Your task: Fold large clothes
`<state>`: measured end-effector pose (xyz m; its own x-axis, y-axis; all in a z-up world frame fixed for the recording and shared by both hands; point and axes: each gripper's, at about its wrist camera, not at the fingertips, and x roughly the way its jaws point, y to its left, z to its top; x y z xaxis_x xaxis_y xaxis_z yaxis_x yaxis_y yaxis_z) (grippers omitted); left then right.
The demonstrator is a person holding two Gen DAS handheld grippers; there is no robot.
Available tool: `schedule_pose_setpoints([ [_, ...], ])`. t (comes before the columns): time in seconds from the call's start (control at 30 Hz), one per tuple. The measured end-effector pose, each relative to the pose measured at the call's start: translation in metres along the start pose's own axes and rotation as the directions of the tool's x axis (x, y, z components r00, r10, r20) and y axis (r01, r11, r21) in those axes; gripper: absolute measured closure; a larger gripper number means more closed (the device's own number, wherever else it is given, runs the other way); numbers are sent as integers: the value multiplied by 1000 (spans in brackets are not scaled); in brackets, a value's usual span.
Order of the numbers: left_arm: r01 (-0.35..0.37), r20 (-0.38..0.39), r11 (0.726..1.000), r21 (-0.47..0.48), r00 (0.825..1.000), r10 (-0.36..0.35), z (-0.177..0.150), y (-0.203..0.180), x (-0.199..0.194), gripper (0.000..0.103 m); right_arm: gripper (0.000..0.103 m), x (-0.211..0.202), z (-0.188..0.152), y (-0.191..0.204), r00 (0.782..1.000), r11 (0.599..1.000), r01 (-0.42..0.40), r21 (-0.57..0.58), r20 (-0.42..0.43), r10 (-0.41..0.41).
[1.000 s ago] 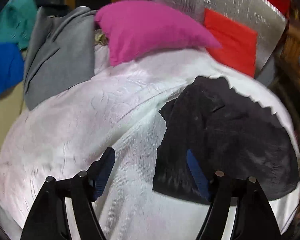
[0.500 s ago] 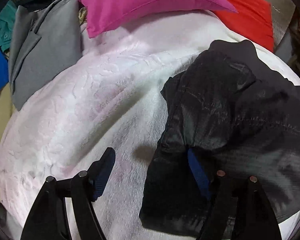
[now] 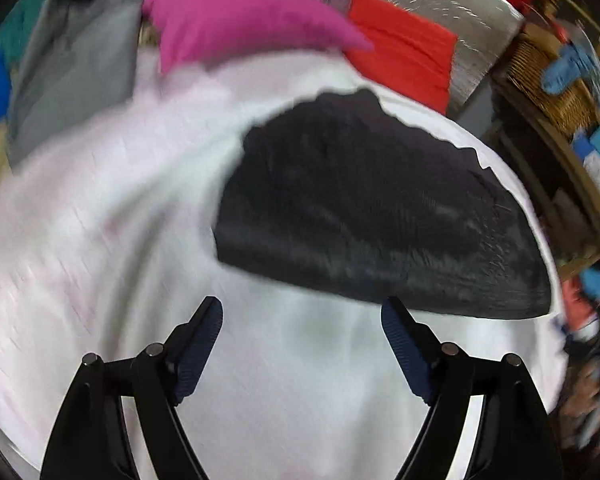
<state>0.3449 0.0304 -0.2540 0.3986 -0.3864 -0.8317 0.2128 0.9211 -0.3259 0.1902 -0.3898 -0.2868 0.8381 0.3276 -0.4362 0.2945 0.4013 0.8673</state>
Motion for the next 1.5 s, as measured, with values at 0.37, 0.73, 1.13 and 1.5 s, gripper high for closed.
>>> schedule_pose_setpoints([
  [0.37, 118, 34, 927, -357, 993, -113, 26, 41, 52, 21, 19, 64, 31, -43, 998, 984, -52, 169, 36, 47],
  [0.73, 92, 82, 892, -443, 995, -62, 57, 28, 92, 15, 22, 89, 62, -32, 988, 993, -1, 122, 155, -18],
  [1.13, 8, 97, 916, -400, 995, 33, 43, 20, 48, 72, 65, 50, 36, -13, 981, 997, 83, 2, 178, -82],
  [1.5, -86, 61, 928, -362, 991, 115, -48, 27, 16, 40, 46, 1, -5, -58, 994, 995, 92, 31, 55, -94],
])
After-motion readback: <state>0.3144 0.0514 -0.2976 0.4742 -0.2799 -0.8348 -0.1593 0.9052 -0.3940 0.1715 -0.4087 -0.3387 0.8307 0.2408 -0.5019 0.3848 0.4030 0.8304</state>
